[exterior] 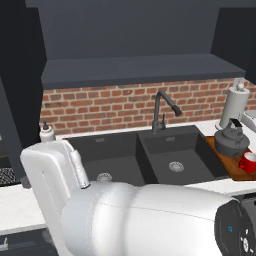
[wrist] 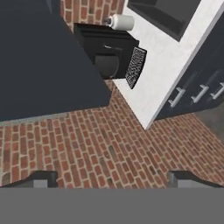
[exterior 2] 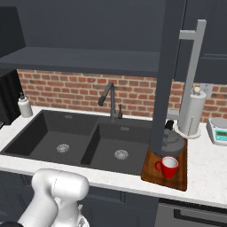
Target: Pick the kettle from the counter and place it on the tray. Then pick the mug from the cabinet and place it on the tray. Then close the cabinet doors.
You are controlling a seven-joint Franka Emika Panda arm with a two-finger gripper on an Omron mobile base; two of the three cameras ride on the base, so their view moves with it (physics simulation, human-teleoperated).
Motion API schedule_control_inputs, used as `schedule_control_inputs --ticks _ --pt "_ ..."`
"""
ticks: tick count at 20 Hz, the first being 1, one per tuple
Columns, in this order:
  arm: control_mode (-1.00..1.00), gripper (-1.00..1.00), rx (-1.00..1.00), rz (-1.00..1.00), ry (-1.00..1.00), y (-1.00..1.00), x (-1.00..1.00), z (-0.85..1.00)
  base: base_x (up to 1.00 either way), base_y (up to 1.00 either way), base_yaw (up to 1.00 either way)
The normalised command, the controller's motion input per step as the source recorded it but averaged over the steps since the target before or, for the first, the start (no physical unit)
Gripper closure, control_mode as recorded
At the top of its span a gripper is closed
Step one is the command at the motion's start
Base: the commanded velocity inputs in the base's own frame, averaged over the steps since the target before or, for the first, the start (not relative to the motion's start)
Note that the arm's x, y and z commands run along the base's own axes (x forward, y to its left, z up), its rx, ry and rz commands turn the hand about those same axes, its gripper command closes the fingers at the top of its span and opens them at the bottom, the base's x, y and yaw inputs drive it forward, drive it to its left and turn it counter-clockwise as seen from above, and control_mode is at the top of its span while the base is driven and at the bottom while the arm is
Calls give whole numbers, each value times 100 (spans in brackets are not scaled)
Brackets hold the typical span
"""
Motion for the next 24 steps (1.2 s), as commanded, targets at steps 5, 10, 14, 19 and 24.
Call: schedule_control_inputs --ticks 5,10,14,19,24 --pt "-100 -100 0 0 0 57 -11 8 0 0 0" --pt "-100 -100 -1 -2 0 66 8 0 0 0 0" --pt "-100 -100 -3 -10 0 69 33 0 0 0 0" --pt "-100 -100 -6 -25 0 63 39 0 0 0 0" --pt "-100 -100 -5 -34 0 55 41 -1 0 0 0"
